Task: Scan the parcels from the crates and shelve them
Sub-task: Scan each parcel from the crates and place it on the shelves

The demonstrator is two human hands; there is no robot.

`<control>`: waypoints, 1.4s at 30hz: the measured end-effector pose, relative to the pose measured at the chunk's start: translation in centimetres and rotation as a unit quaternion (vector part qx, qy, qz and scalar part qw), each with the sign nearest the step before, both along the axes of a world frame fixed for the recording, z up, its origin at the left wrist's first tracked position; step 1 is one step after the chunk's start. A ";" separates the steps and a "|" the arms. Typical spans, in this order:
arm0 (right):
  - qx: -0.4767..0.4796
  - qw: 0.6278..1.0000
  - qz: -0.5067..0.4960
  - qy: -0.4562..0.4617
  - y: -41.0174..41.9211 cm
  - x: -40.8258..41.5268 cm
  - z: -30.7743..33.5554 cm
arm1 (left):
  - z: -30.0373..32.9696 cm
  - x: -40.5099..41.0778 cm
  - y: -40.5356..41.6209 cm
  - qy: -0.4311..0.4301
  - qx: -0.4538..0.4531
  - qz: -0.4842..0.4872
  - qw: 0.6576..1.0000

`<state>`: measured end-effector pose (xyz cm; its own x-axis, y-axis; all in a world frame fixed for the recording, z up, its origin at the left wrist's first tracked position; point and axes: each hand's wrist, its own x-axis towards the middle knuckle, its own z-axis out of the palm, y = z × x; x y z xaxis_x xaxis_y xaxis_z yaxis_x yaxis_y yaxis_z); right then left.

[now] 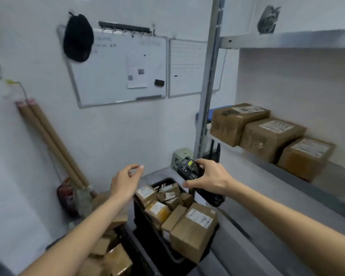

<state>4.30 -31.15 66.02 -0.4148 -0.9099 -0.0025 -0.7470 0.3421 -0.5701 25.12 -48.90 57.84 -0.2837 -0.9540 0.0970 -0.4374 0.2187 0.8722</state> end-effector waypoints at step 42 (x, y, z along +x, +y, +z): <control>0.159 0.957 0.051 -0.238 -34.4 11.9 -42.8 | -38.7 13.8 -23.1 -0.054 0.286 0.188 0.938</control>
<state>16.20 -65.56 23.22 -0.2076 -0.8670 -0.4529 -0.4679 0.4946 -0.7324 38.90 -71.97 19.15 0.1056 -0.8756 -0.4713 -0.4829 -0.4595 0.7455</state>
